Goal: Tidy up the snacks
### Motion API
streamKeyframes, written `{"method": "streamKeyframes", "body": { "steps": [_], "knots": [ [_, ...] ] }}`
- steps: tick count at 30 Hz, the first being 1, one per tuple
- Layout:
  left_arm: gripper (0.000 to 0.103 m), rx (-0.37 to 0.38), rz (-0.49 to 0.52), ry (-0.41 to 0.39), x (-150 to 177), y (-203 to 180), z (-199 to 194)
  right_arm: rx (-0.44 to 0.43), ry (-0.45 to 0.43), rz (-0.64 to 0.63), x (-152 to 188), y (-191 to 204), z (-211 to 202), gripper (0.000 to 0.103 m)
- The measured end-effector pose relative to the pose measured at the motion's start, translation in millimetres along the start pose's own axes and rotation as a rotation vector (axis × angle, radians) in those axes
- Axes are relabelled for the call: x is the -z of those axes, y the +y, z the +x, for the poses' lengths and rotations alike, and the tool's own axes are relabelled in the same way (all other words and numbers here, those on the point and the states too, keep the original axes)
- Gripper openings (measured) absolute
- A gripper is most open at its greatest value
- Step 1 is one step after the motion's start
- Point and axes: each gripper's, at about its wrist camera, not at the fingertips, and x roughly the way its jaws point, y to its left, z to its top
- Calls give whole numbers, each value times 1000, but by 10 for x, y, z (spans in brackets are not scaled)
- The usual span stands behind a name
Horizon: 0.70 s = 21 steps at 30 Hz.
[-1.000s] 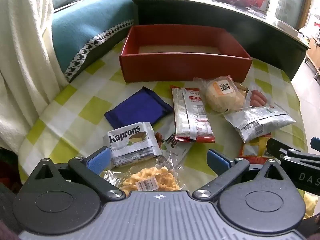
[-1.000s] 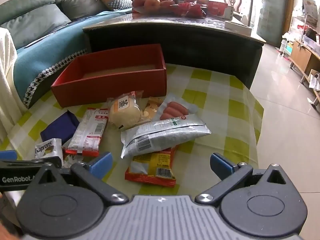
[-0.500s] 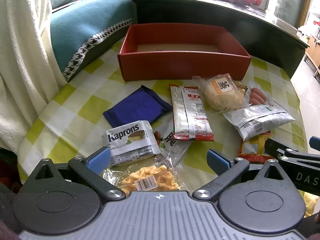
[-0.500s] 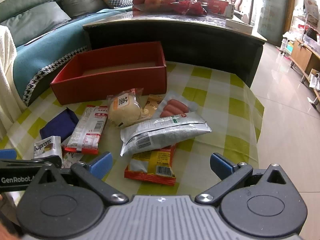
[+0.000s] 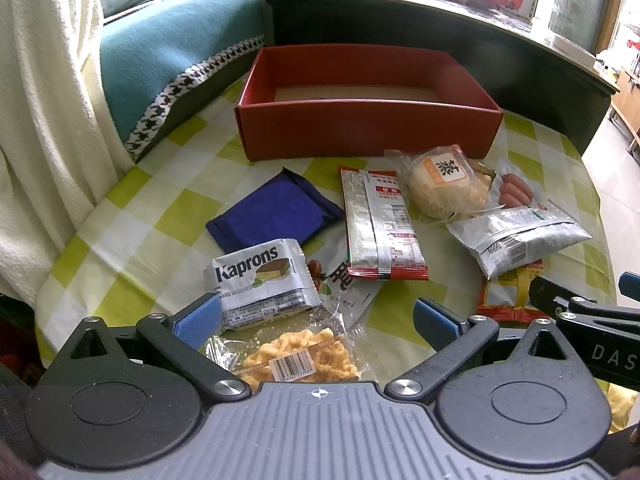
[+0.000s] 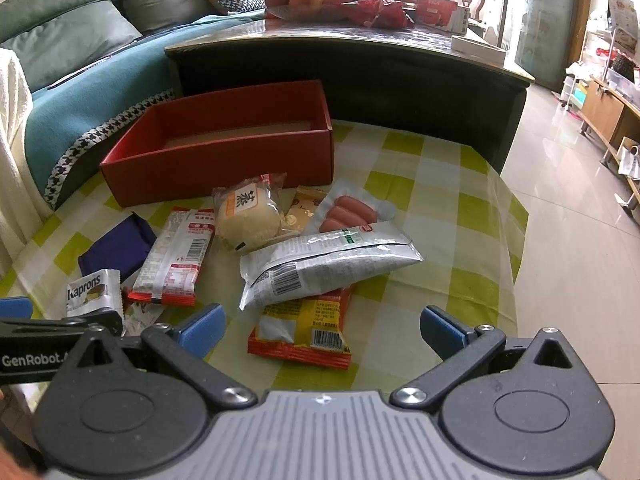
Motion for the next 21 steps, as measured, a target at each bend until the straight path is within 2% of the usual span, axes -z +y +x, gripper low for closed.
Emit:
{"method": "streamKeyframes", "body": {
  "steps": [21],
  "knots": [
    [102,1,2,4,35,7,12,0,8,-4,27,4,20,103]
  ]
}}
